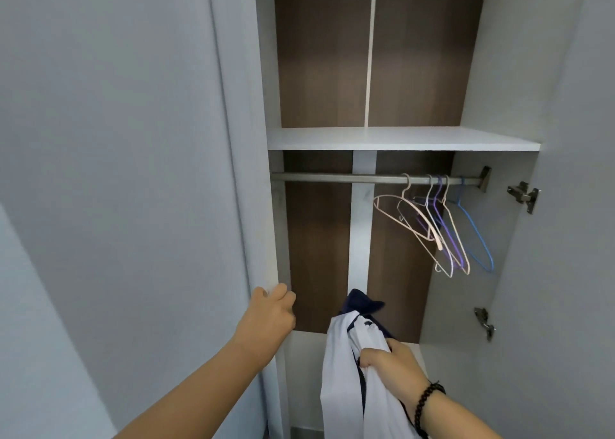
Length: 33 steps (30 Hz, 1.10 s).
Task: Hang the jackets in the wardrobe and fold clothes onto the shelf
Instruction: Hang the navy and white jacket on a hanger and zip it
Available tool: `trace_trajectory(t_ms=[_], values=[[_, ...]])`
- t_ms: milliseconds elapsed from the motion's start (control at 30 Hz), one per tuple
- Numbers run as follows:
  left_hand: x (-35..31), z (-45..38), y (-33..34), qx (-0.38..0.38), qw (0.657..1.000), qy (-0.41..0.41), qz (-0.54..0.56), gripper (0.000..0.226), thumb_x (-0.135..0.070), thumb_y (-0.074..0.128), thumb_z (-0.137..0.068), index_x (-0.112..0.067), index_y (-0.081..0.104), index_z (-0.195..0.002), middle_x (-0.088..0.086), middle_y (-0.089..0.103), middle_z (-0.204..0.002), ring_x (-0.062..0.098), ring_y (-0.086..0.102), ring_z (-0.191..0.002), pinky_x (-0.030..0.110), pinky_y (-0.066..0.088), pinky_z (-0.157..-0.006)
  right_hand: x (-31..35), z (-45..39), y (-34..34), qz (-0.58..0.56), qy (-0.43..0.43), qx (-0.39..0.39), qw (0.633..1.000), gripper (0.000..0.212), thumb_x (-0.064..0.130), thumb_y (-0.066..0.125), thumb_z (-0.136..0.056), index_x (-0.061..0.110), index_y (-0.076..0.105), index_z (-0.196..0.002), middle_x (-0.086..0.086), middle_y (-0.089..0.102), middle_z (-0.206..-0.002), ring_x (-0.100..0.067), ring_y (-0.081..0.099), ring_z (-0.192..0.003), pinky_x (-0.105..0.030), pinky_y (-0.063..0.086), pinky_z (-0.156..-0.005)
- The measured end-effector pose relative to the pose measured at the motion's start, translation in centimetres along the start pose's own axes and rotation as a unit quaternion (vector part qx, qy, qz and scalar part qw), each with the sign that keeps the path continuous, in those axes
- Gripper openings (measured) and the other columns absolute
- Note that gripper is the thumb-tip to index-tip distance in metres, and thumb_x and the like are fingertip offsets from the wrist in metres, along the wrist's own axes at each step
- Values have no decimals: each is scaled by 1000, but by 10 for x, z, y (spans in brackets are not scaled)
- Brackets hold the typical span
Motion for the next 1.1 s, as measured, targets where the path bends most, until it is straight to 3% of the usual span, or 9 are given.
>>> trace_trajectory(t_ms=[33,100,333,533,667,833,933,1000,1100], values=[[7,11,-4,1,1000,3,8,43,-16,99,-21,-12,70,-53,4,61,-67,19,61,-68,29,44,-50,1,2,11,0,-1,2,1000,42,13,68,-58,4,63,-98,-17,68,-95,-33,65,-87,-37,55,-74],[21,30,-1,-6,1000,8,-4,46,-11,94,-7,-15,62,-41,-1,58,-58,15,58,-58,23,35,-43,1,5,32,-2,-4,2,1000,49,17,65,-50,2,63,-96,-18,68,-95,-33,66,-87,-38,54,-74],[65,83,8,-14,999,6,-32,46,-1,83,-7,-16,53,-38,-2,52,-55,14,56,-56,22,33,-43,1,12,91,2,-19,-14,1000,29,9,66,-70,5,62,-98,-16,67,-97,-32,64,-89,-46,54,-86],[92,99,20,0,999,-42,-16,46,0,79,-4,-18,51,-36,-2,50,-48,15,55,-51,22,26,-44,10,21,119,3,-38,-18,999,24,6,65,-74,0,60,-97,-21,66,-100,-35,64,-90,-39,53,-78],[108,106,29,22,996,-85,-5,34,1,80,-29,-13,56,-49,5,55,-59,22,57,-59,25,25,-50,9,26,123,20,-46,-17,999,26,6,64,-74,1,60,-99,-20,65,-101,-35,64,-92,-42,53,-82],[112,104,30,-39,995,-89,20,39,-4,84,-27,-14,49,-41,3,48,-47,21,50,-44,21,21,-47,3,28,114,39,-53,-35,997,25,7,65,-73,2,60,-98,-18,66,-98,-35,64,-91,-46,54,-86],[94,93,30,-10,991,-121,60,9,-18,71,-71,-13,63,-73,4,60,-77,23,60,-74,28,30,-56,0,28,102,31,-57,-60,996,23,8,65,-73,6,61,-95,-14,68,-95,-31,66,-87,-44,56,-82],[77,84,30,21,979,-164,122,10,-20,49,-90,-16,57,-85,-1,54,-84,19,57,-81,27,35,-60,-1,28,92,26,-69,-81,994,21,8,66,-72,10,61,-93,-11,68,-93,-28,66,-85,-39,56,-77],[45,64,21,6,935,-188,300,20,-33,49,-94,-21,59,-82,-7,56,-75,11,54,-68,21,42,-59,-1,26,75,19,-96,-108,989,23,9,69,-72,16,61,-93,-6,69,-92,-23,66,-83,-35,56,-72]])
Point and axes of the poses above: each hand's wrist, its own z-axis away from the middle knuckle, its own y-axis out of the palm, x = y × z, the point moved 2 cm from there along -z, towards the middle knuckle
